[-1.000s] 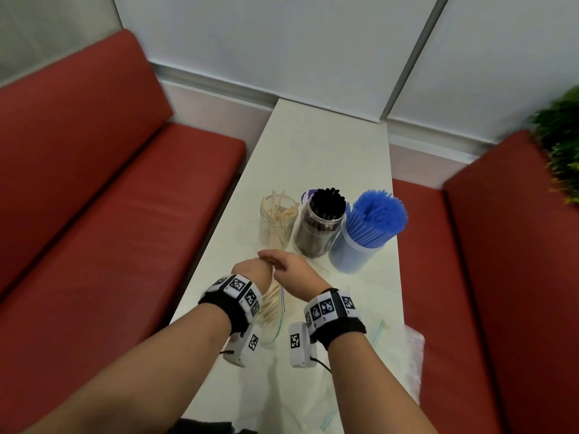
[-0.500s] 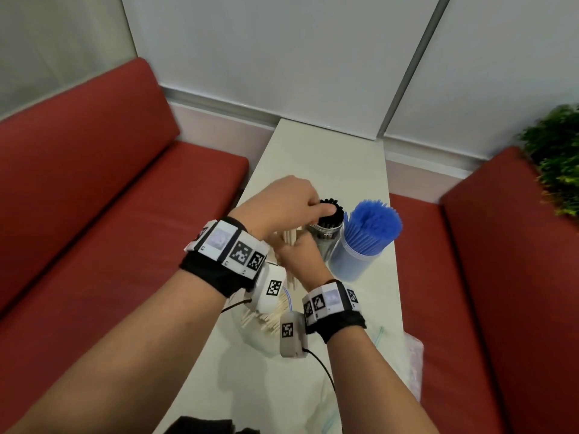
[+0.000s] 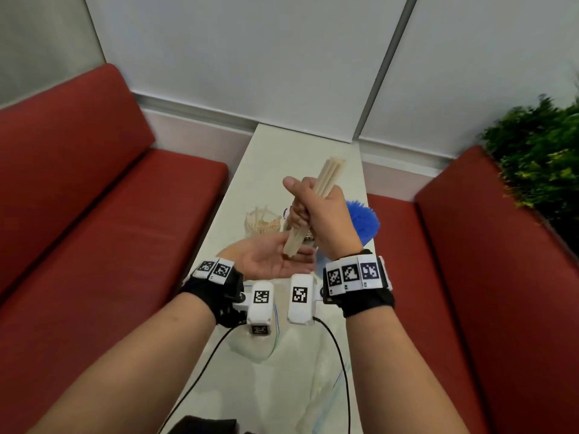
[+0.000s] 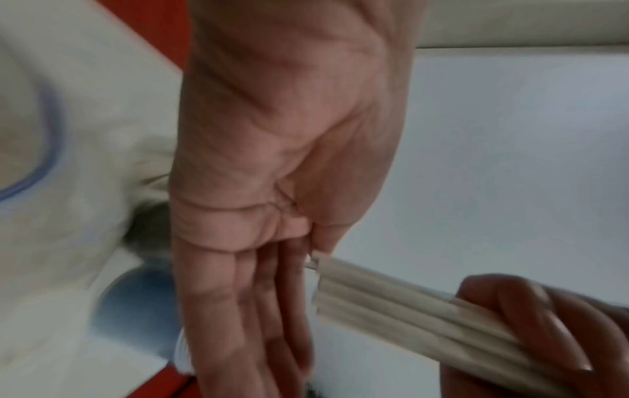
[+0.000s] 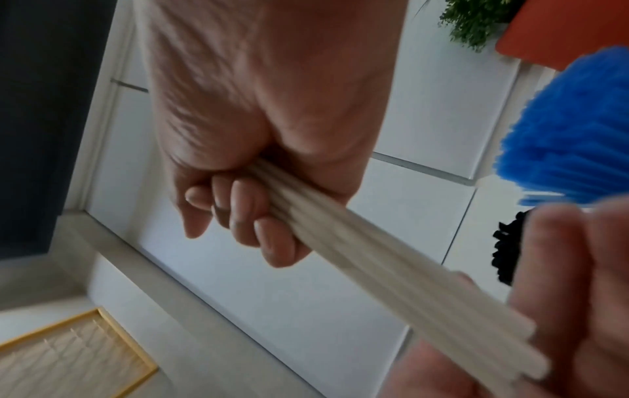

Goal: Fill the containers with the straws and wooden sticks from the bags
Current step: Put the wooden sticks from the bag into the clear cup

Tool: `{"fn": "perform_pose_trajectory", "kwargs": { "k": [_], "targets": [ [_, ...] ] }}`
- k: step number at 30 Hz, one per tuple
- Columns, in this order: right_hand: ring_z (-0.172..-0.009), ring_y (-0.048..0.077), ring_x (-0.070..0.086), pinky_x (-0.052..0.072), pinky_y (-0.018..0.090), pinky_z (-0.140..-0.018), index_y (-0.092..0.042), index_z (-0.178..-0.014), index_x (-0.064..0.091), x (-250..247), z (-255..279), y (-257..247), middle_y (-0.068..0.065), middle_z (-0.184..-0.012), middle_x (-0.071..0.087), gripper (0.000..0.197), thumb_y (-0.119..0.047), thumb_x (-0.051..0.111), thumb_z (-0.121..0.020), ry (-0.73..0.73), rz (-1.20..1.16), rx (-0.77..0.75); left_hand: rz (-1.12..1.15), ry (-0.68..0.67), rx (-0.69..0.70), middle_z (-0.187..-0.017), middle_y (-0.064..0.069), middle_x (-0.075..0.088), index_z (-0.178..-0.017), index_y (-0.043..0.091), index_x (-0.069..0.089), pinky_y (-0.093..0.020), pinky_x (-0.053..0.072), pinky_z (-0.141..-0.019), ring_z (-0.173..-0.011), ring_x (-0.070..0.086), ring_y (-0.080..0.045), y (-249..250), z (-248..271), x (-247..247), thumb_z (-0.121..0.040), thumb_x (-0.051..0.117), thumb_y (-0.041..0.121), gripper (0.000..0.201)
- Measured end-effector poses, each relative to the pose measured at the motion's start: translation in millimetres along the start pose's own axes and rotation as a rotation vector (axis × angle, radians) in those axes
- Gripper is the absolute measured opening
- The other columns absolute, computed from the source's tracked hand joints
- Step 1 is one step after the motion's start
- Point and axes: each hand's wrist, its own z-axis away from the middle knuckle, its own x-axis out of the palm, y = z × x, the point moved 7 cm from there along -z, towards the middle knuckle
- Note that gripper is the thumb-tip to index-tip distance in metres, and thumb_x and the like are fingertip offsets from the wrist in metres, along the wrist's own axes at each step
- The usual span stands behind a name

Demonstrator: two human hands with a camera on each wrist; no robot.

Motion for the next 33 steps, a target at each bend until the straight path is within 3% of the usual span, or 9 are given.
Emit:
{"fn": "perform_pose_trajectory", "kwargs": {
  "k": [5, 9, 12, 17, 22, 26, 28, 30, 33],
  "targets": [
    [-0.052, 0.021, 0.044, 0.043, 0.029, -0.057, -0.018, -0.061, 0.046, -2, 0, 15, 0.005, -0.054, 0.04, 0.04, -0.021, 0.074, -0.09, -0.007, 0.056, -0.001, 0.224, -0.114, -0.01, -0.079, -0.015, 0.065, -0.084, -0.003, 0.066, -0.027, 0.059, -0.051, -0.063, 0.069, -0.022, -4, -10, 8, -0.089, 0.061, 0.019, 0.023],
    [-0.051, 0.021, 0.048, 0.046, 0.029, -0.056, -0.015, -0.06, 0.04, -4, -6, 29, 0.007, -0.054, 0.035, 0.047, -0.028, 0.068, -0.096, 0.049, 0.119, 0.019, 0.191, 0.013, -0.018, -0.061, -0.005, 0.05, -0.079, 0.008, 0.056, -0.013, 0.027, -0.025, -0.036, 0.041, -0.006, -9, -10, -10, -0.087, 0.054, 0.017, 0.012],
    [-0.065, 0.028, 0.057, 0.049, 0.03, -0.064, -0.006, -0.064, 0.053, -12, -11, 45, 0.019, -0.063, 0.049, 0.043, -0.028, 0.065, -0.098, -0.006, 0.343, 0.076, 0.113, 0.143, 0.03, -0.057, 0.0, 0.043, -0.083, 0.013, 0.058, -0.012, 0.015, -0.027, -0.033, 0.031, -0.004, -16, -10, -38, -0.099, 0.048, 0.023, 0.021],
    [-0.069, 0.033, 0.059, 0.051, 0.039, -0.065, -0.005, -0.087, 0.074, -25, -18, 79, 0.026, -0.078, 0.067, 0.015, -0.019, 0.07, -0.09, -0.345, 0.684, 0.468, -0.045, 0.39, 0.095, -0.06, -0.001, 0.045, -0.078, 0.01, 0.048, -0.014, 0.017, -0.029, -0.035, 0.028, -0.004, -19, -9, -93, -0.102, 0.045, 0.03, 0.032],
    [-0.057, 0.028, 0.064, 0.053, 0.033, -0.06, -0.002, -0.09, 0.076, -31, -59, 56, 0.026, -0.073, 0.071, 0.012, -0.011, 0.068, -0.088, -0.114, 0.652, 0.304, -0.446, 0.551, -0.106, -0.067, -0.015, 0.065, -0.079, -0.001, 0.061, -0.025, 0.043, -0.048, -0.051, 0.053, -0.02, -29, -6, -129, -0.096, 0.04, 0.014, 0.03],
    [-0.049, 0.022, 0.065, 0.056, 0.034, -0.062, -0.003, -0.089, 0.074, -26, -99, 51, 0.01, -0.058, 0.069, 0.014, -0.011, 0.063, -0.091, 0.066, 0.718, 0.161, -0.702, 0.385, -0.293, -0.092, -0.018, 0.073, -0.096, -0.006, 0.069, -0.035, 0.055, -0.083, -0.082, 0.068, -0.029, -33, -7, -127, -0.09, 0.042, 0.008, 0.032],
    [-0.048, 0.023, 0.064, 0.056, 0.036, -0.063, 0.001, -0.089, 0.073, -20, -115, 67, 0.01, -0.056, 0.067, 0.016, -0.008, 0.061, -0.092, 0.085, 0.756, 0.174, -0.752, 0.273, -0.356, -0.094, -0.019, 0.073, -0.089, -0.004, 0.073, -0.035, 0.057, -0.085, -0.087, 0.069, -0.03, -32, -8, -122, -0.087, 0.042, 0.002, 0.031],
    [-0.054, 0.027, 0.067, 0.058, 0.04, -0.07, 0.009, -0.09, 0.072, -14, -128, 90, 0.017, -0.062, 0.07, 0.021, -0.007, 0.058, -0.092, 0.048, 0.849, 0.21, -0.788, 0.087, -0.472, -0.098, -0.023, 0.072, -0.089, -0.005, 0.075, -0.035, 0.056, -0.085, -0.091, 0.07, -0.031, -35, -2, -111, -0.081, 0.046, -0.003, 0.03],
    [-0.072, 0.03, 0.073, 0.059, 0.042, -0.081, 0.008, -0.085, 0.071, -14, -140, 126, 0.024, -0.08, 0.074, 0.024, -0.01, 0.057, -0.094, -0.016, 0.994, 0.282, -1.066, -0.081, -0.648, -0.112, -0.015, 0.07, -0.107, 0.0, 0.073, -0.046, 0.046, -0.104, -0.11, 0.065, -0.03, -38, 3, -105, -0.078, 0.063, 0.006, 0.031]
  ]
}}
